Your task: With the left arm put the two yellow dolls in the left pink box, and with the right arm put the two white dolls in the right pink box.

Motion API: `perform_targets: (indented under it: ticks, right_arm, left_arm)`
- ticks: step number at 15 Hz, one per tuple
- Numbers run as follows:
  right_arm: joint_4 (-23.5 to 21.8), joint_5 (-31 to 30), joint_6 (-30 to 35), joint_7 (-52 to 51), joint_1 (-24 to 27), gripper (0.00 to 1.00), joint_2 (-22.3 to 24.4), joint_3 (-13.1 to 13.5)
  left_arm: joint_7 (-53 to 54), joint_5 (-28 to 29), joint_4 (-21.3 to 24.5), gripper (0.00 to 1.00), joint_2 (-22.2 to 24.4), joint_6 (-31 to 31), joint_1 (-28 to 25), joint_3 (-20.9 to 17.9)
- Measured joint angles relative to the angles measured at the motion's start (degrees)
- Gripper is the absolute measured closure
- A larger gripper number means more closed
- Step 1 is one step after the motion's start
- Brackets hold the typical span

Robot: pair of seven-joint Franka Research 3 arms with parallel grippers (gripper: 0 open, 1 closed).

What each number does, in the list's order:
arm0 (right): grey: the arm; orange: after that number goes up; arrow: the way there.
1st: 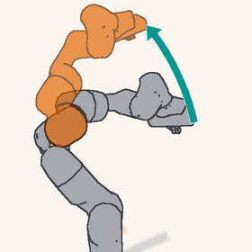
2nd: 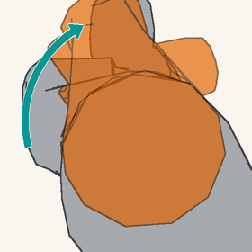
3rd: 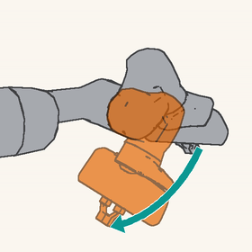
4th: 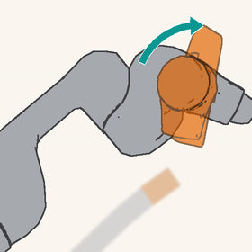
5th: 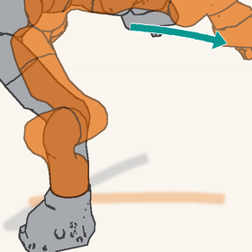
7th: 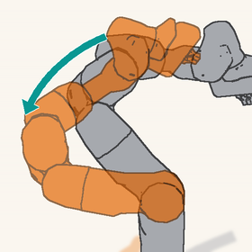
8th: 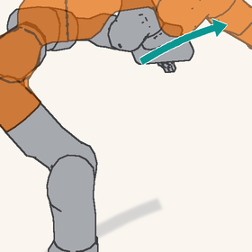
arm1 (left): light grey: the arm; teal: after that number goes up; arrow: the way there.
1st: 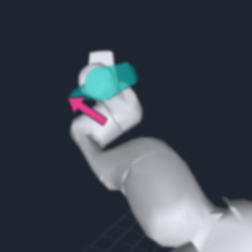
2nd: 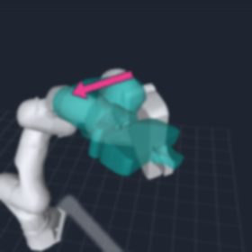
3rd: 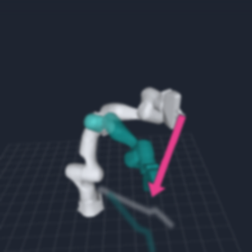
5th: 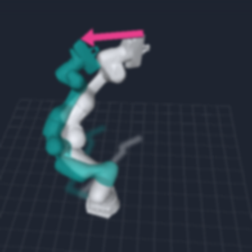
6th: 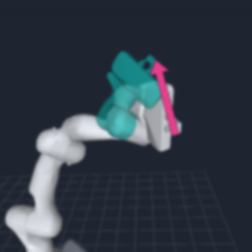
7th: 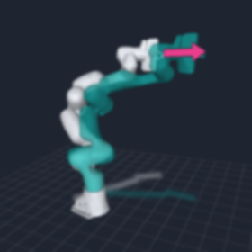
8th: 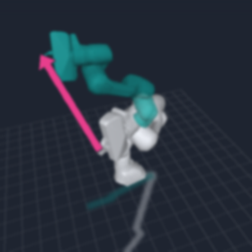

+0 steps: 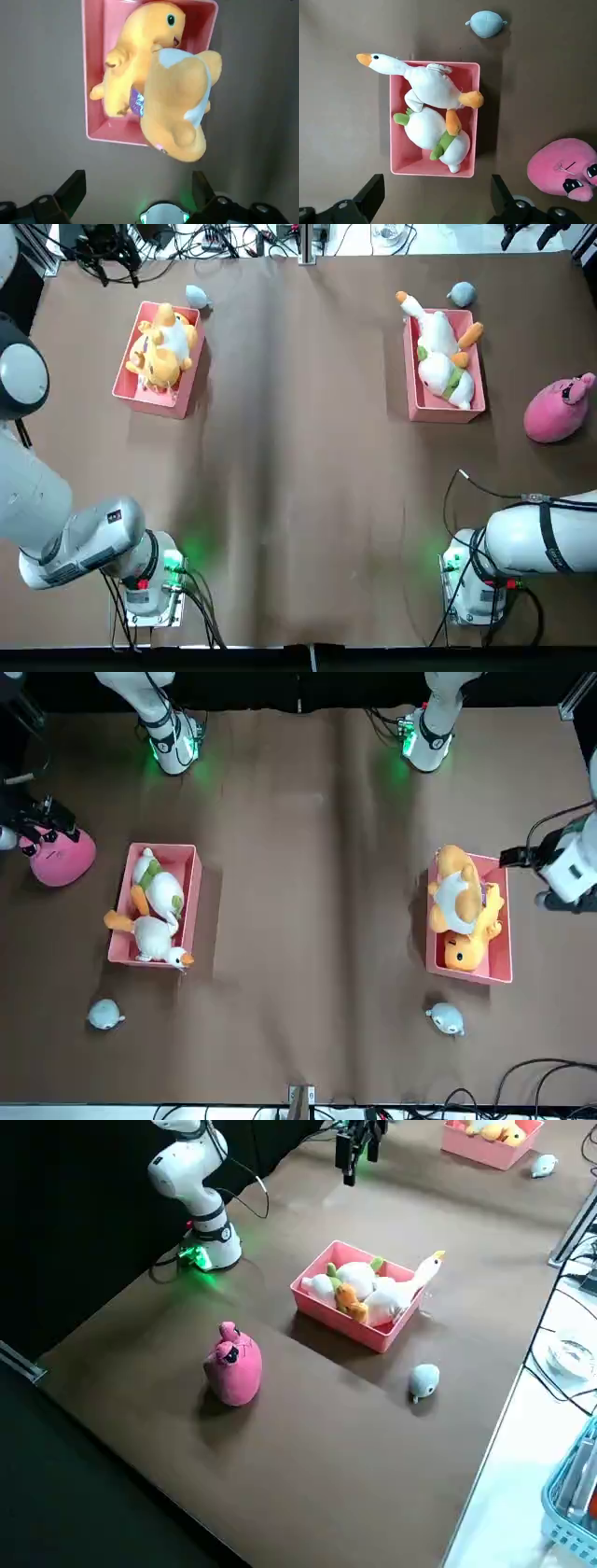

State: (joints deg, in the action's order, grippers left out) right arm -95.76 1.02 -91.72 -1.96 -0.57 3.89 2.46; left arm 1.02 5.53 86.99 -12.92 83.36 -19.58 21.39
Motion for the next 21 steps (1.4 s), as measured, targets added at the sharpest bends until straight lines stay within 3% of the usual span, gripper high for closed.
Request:
perform_targets:
  ticks: [11, 21]
  right_arm:
    - [0.28, 0.39, -0.04, -0.06, -0.15, 0.0, 0.35, -0.39]
    - [0.99, 0.38, -0.51, -0.05, -0.18, 0.0, -0.4, -0.52]
  left_arm:
    - [-9.75, 0.65, -0.77, 0.0, 8.25, -5.66, -0.46, 0.5]
    - [-9.81, -1.31, -0.19, 0.0, 11.41, -7.06, 1.47, 0.97]
